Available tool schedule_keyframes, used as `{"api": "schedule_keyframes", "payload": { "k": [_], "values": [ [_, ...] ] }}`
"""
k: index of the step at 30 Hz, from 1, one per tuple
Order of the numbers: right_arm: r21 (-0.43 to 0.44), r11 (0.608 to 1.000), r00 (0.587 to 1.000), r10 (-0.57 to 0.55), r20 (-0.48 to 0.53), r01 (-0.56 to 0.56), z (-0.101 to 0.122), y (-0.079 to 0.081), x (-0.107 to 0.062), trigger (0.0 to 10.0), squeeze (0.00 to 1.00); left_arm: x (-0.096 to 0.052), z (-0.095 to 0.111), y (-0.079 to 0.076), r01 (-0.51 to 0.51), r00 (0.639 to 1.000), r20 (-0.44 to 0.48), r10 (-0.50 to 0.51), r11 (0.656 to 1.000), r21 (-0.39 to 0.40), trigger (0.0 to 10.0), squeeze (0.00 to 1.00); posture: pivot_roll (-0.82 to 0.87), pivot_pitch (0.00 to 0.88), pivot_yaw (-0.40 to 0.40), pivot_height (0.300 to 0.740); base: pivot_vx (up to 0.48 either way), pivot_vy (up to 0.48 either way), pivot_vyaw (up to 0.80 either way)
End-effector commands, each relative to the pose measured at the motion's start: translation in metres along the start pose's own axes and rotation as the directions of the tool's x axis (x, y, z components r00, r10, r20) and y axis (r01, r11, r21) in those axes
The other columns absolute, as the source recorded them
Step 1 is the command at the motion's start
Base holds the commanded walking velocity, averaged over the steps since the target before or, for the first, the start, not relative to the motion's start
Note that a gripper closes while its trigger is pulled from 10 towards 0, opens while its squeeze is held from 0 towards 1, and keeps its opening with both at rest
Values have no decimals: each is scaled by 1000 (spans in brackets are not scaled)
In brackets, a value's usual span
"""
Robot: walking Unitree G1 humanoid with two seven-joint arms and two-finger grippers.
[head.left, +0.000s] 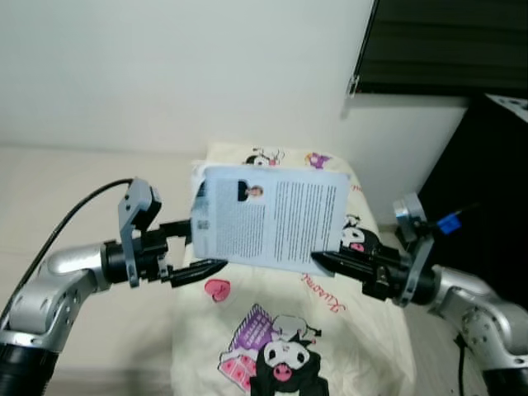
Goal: Clean up the room
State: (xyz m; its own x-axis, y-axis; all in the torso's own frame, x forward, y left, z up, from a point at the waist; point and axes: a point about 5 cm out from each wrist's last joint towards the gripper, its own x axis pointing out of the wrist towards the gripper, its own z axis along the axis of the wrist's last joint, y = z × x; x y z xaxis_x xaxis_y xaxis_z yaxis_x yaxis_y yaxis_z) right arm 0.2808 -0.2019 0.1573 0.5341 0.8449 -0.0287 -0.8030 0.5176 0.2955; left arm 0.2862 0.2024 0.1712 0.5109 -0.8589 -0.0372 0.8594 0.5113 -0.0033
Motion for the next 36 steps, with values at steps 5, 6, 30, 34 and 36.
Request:
{"api": "schedule_keyframes", "payload": {
  "k": [5,6,30,34,36],
  "values": [
    [28,914,914,-406,-1,405,-28,-44,-15,0,0,-22,-47,21,-330,942,-91,324,942,-61,10000,1000,-19,0,-70,740,0,0,0],
    [27,899,899,-437,-12,437,-39,-46,-14,5922,0,-25,-58,27,-442,894,-116,432,893,-86,10000,1000,-12,0,-72,740,0,0,0],
    [-5,879,877,-476,-71,477,-102,-35,25,10000,0,-31,-184,-7,-906,423,-483,767,364,-215,10000,0,4,0,-53,740,0,0,489],
    [-4,890,889,-456,-45,456,-99,-32,32,10000,0,-27,-182,-6,-907,420,-467,778,361,-216,10000,0,0,0,-48,740,0,0,650],
    [-5,896,896,-443,-36,443,-98,-30,34,10000,0,-25,-182,-5,-906,423,-464,779,362,-219,10000,0,0,0,-48,740,0,0,644]
  ]
}}
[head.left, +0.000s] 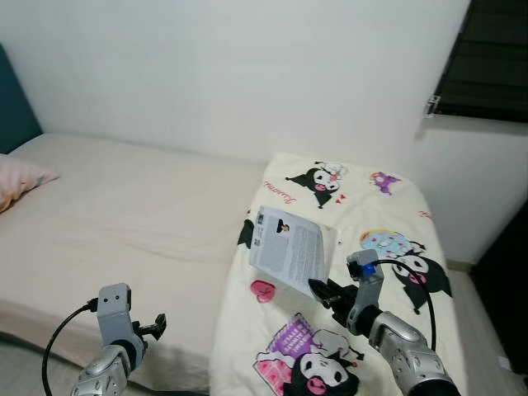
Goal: Clean up the room
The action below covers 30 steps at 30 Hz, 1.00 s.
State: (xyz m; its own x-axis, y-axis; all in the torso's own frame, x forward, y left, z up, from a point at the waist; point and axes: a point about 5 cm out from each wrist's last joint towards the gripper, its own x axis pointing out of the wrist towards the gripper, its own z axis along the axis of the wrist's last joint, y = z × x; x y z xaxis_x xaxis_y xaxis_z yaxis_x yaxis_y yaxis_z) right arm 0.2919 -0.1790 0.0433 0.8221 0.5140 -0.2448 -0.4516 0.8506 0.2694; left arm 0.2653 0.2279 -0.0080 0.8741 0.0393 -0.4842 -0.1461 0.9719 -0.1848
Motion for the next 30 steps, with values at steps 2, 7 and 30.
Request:
{"api": "schedule_keyframes", "payload": {
  "k": [2,7,30],
  "values": [
    [-33,999,998,40,54,-38,11,5,4,10000,0,1,-1,-2,-7,1000,7,7,1000,-8,10000,0,0,0,-48,740,0,0,644],
    [-53,997,996,59,65,-56,12,7,5,10000,0,7,0,-11,-5,1000,-6,5,1000,-4,10000,0,-12,0,-40,740,-271,0,652],
    [-61,992,987,117,109,-111,21,11,8,10000,0,10,10,-23,34,997,75,-37,999,40,10000,0,-13,0,-43,740,-82,0,651]
  ]
}}
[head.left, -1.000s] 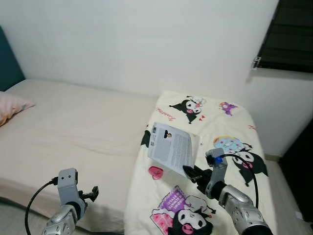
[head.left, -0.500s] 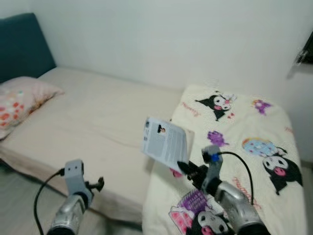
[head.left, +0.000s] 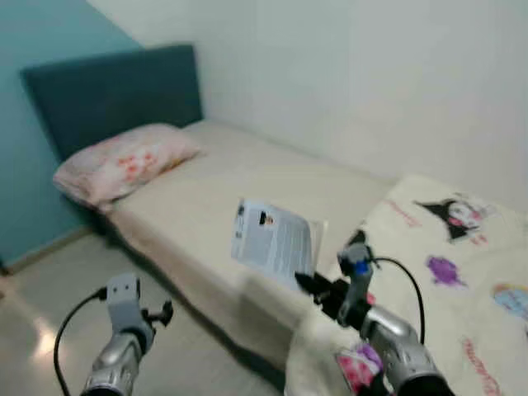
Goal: Clean up the room
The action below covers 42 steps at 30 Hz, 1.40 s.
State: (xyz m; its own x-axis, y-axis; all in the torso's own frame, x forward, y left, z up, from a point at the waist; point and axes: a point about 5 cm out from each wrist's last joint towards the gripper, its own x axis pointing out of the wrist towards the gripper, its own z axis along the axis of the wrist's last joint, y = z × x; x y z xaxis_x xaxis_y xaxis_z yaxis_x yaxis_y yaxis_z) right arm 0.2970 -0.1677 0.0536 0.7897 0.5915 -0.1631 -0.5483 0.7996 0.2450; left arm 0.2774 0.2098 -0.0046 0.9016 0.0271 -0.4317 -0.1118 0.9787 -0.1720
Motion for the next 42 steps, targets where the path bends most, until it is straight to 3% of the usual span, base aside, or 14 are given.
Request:
{"api": "schedule_keyframes", "payload": {
  "k": [1,6,17,27,32,37,42],
  "values": [
    [-5,1000,997,26,69,-25,13,1,2,10000,0,4,9,-6,21,999,33,-22,1000,15,10000,0,-15,0,-40,740,0,0,650],
    [-2,999,994,48,99,-48,20,3,3,10000,0,7,15,-16,53,997,60,-55,998,34,10000,0,-17,0,-38,740,0,0,650],
    [18,1000,995,2,100,-4,21,3,7,10000,0,7,22,-20,59,993,104,-63,997,39,10000,0,-22,0,-42,740,156,0,472],
    [-38,999,993,33,114,-29,30,4,6,10000,0,9,26,-28,86,989,117,-90,995,40,10000,0,-29,0,-44,740,478,0,232],
    [16,999,993,-32,116,30,30,-1,8,10000,0,10,26,-34,105,987,120,-110,993,45,10000,0,-30,0,-45,740,480,0,237],
    [-4,998,995,-57,82,57,27,-3,8,10000,0,11,28,-38,116,985,122,-122,992,49,10000,0,-32,0,-44,740,480,0,0],
    [-6,1000,991,6,132,-5,34,2,7,10000,0,12,31,-39,119,984,128,-124,992,51,10000,0,-32,0,-41,740,480,0,151]
  ]
}}
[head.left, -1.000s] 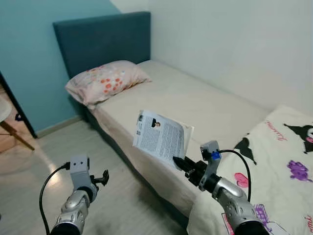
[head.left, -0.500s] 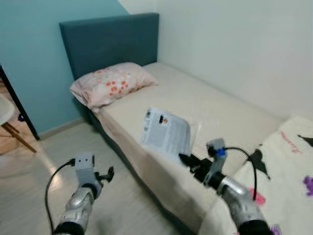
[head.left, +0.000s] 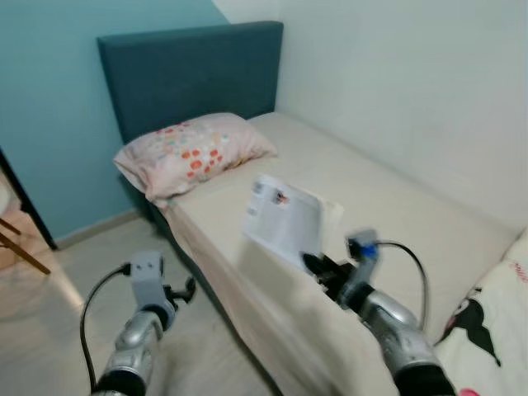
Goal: Clean up the room
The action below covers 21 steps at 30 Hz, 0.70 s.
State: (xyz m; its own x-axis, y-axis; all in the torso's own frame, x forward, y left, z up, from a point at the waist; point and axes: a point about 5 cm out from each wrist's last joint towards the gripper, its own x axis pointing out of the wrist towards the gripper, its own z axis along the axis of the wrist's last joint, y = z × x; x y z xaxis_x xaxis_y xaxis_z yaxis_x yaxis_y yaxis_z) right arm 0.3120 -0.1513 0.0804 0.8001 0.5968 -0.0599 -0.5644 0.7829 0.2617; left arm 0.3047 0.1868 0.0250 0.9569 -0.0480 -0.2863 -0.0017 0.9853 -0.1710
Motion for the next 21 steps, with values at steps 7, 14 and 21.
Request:
{"api": "schedule_keyframes", "payload": {
  "k": [7,14,21],
  "values": [
    [-62,998,1000,27,1,-27,4,-2,-10,10000,0,1,-2,-8,20,1000,-6,-20,1000,0,10000,0,-33,0,-39,740,480,0,756],
    [-60,997,999,50,-8,-51,2,1,-13,10000,0,0,-3,-8,20,1000,-10,-20,1000,0,10000,0,-37,0,-37,740,480,0,756],
    [-37,999,1000,7,4,-6,3,-4,-14,10000,0,0,-3,-8,21,1000,-12,-21,1000,2,10000,0,-35,0,-36,740,480,0,749]
  ]
}}
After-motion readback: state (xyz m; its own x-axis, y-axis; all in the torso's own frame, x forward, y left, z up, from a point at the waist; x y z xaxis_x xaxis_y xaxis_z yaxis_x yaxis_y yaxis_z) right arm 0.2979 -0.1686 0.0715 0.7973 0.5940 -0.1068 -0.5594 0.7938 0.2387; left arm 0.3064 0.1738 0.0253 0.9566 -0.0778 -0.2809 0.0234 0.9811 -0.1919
